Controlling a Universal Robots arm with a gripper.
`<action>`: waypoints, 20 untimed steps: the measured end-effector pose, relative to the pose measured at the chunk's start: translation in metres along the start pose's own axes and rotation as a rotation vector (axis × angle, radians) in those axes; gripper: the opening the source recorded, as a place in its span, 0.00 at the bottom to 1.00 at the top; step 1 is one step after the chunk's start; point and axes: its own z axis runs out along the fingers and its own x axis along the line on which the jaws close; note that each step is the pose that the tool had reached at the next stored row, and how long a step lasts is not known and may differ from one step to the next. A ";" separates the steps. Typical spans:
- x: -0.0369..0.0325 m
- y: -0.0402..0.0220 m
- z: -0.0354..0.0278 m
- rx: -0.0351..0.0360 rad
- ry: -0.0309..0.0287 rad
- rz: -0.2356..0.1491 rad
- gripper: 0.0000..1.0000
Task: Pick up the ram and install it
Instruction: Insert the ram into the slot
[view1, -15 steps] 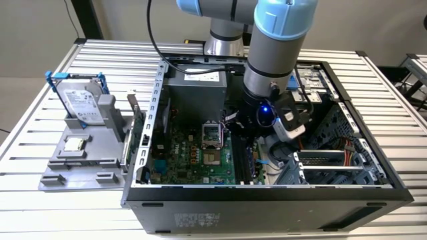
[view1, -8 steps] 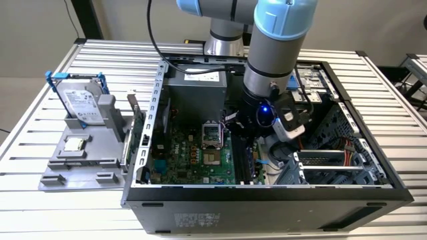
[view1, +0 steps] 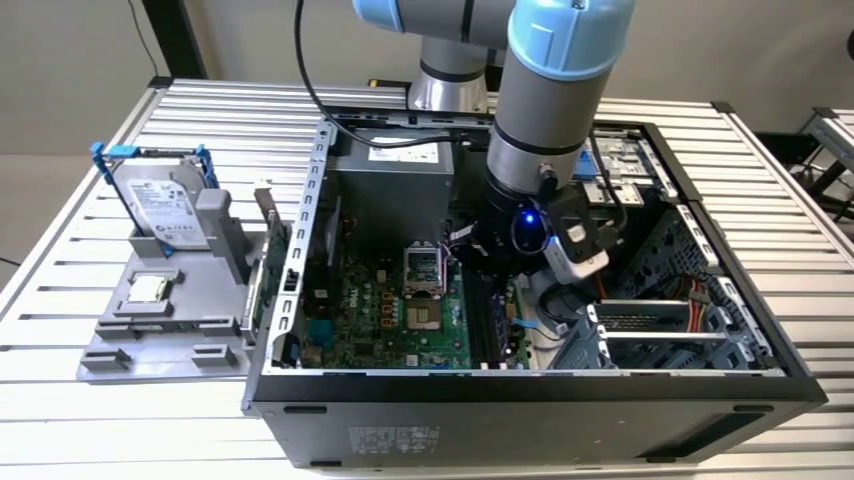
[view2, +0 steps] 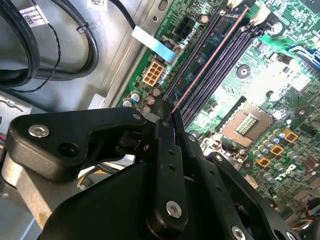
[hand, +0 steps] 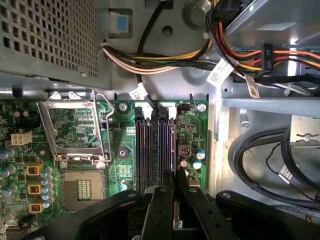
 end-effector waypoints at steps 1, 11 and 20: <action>0.0000 0.0000 0.0001 0.0001 0.0001 0.000 0.00; 0.0005 0.0001 0.0075 0.0008 0.0007 0.005 0.00; 0.0004 0.0005 0.0083 -0.0011 0.0016 0.005 1.00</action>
